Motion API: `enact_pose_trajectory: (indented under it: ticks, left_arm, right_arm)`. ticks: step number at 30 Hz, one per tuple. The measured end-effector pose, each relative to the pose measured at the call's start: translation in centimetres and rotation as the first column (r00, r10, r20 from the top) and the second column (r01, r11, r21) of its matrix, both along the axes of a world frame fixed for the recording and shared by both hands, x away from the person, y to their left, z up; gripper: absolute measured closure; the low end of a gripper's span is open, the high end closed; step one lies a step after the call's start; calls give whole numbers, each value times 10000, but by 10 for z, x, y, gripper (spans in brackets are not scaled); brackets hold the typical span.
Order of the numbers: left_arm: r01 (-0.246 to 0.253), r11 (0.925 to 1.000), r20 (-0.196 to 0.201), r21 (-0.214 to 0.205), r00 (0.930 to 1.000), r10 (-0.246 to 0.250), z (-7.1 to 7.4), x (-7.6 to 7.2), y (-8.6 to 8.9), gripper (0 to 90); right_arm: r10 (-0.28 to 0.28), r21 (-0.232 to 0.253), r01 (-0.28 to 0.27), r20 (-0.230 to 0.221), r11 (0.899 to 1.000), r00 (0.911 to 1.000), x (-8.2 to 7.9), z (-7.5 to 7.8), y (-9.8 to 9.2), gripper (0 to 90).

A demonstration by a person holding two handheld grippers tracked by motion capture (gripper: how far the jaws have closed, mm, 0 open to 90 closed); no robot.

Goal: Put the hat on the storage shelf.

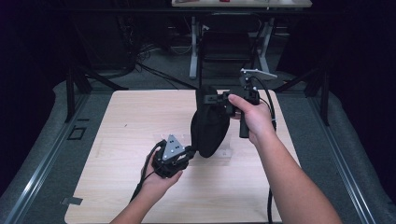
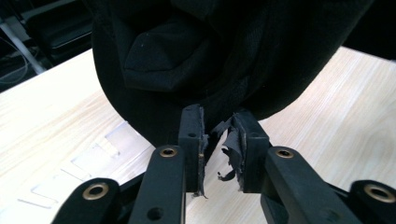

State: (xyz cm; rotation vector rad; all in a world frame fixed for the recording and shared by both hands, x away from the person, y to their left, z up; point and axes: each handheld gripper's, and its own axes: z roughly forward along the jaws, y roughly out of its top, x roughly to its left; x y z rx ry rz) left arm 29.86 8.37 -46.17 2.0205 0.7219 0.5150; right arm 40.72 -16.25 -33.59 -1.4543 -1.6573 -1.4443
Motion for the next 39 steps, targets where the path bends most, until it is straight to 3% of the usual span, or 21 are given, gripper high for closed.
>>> enact_pose_trajectory:
  ticks: [3,10,22,24,28,30,37,39]
  left_arm:
    - [-8,9996,152,267,9999,4,0,-1,-2,787]
    - [-68,9997,193,253,9998,64,-2,-2,0,804]
    - [-175,9986,481,494,9987,152,-3,-4,4,831]
    - [-285,9976,554,632,9982,250,-4,-5,8,839]
    - [-410,9968,586,685,9976,370,-7,-6,13,848]
    - [-474,9954,666,833,9969,419,-9,-6,16,850]
    - [-655,9939,355,892,9974,626,-21,-5,27,848]
    - [-736,9934,200,884,9972,721,-27,-4,30,846]
  right_arm:
    - [52,18,-52,4,10000,10000,0,0,1,871]
    - [72,29,-72,40,10000,10000,-1,0,3,860]
    - [-167,460,149,396,9988,9991,-8,9,-7,728]
    - [-385,249,368,713,9990,9967,-10,10,-13,698]
    - [-439,144,428,880,9990,9952,-12,10,-18,653]
    - [-425,-139,442,1082,9989,9932,-15,10,-19,626]
    - [-402,-397,464,1446,9981,9887,-20,13,-21,618]
    - [-428,-705,546,1594,9960,9863,-22,14,-21,623]
